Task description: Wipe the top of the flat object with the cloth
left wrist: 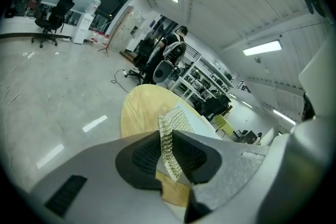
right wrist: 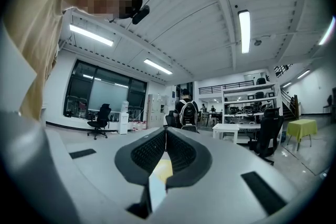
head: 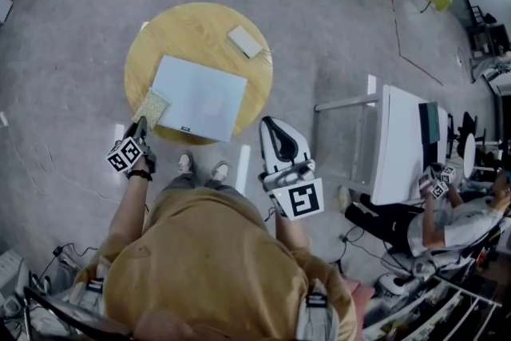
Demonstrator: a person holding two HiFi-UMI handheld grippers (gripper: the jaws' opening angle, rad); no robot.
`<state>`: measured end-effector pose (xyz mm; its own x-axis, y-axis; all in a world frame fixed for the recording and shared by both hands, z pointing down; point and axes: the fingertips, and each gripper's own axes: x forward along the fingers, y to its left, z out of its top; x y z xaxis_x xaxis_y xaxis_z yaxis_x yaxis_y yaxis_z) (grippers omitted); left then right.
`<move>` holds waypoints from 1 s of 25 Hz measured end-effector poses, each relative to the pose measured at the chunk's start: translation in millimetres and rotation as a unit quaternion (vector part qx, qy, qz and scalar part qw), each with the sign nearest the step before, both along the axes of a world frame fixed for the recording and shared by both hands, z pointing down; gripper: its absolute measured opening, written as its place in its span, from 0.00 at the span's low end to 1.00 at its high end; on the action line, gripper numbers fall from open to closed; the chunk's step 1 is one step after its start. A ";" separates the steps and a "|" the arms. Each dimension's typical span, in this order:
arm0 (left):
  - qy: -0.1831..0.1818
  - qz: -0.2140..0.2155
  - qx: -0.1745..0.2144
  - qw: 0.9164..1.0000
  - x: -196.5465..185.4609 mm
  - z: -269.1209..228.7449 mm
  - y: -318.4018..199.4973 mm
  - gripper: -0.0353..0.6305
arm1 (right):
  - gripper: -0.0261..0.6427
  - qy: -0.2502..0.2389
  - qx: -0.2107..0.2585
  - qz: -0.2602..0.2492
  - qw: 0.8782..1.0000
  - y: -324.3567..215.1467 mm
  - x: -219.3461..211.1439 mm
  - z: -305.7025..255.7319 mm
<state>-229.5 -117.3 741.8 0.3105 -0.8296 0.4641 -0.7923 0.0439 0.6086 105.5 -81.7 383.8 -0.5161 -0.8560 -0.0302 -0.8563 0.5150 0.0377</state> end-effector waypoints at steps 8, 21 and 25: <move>-0.021 0.000 0.004 1.000 -18.6 -2.7 -2.1 0.15 | 0.04 0.002 -0.001 0.017 1.000 8.3 0.6 1.7; -0.110 0.017 0.050 0.993 -51.7 -39.6 -34.6 0.15 | 0.04 -0.001 0.011 0.036 0.999 17.7 11.7 -3.0; -0.187 0.045 0.075 0.979 -61.5 -66.6 -49.0 0.15 | 0.04 -0.007 0.013 0.047 0.999 16.9 22.3 -3.8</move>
